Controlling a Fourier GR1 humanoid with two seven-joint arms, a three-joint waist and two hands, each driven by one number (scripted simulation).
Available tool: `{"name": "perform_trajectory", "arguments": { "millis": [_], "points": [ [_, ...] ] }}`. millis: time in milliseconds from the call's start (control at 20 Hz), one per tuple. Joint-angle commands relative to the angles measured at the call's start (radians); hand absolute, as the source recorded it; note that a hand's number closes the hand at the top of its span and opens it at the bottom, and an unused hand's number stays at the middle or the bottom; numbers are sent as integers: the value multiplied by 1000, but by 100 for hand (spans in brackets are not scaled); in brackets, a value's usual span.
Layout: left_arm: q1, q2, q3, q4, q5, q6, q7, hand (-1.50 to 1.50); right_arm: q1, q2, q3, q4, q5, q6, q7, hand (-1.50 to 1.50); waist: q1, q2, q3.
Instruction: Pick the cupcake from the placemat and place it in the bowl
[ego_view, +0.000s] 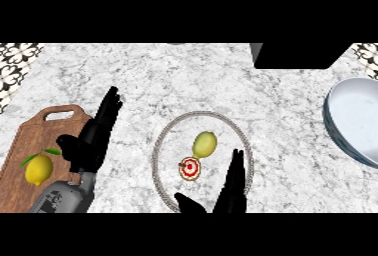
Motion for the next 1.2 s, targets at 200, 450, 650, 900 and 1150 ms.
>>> {"name": "perform_trajectory", "arguments": {
  "millis": [200, 450, 650, 900, 1150],
  "points": [
    [55, -1, 0, -29, -15, -31, -28, 0, -83, 8, 7, 109, -62, -15, 200, -150, 6, 1, 0],
    [-12, 9, 68, 43, 16, -85, -17, 0, -196, 8, 119, 216, -162, -22, 166, 150, 8, 3, 0],
    [-25, -25, 61, 61, -13, -69, -30, 0, -257, 8, 161, 261, -198, 43, 167, 150, 6, 3, 0],
    [-32, -65, 39, 42, -50, -31, 6, 0, -335, 7, 204, 258, -244, -41, 201, 150, 13, 1, 1],
    [-2, -40, 73, -8, -45, -86, 30, 0, -349, 7, 188, 234, -276, -34, 71, 150, 2, 0, 0]
  ]
}}
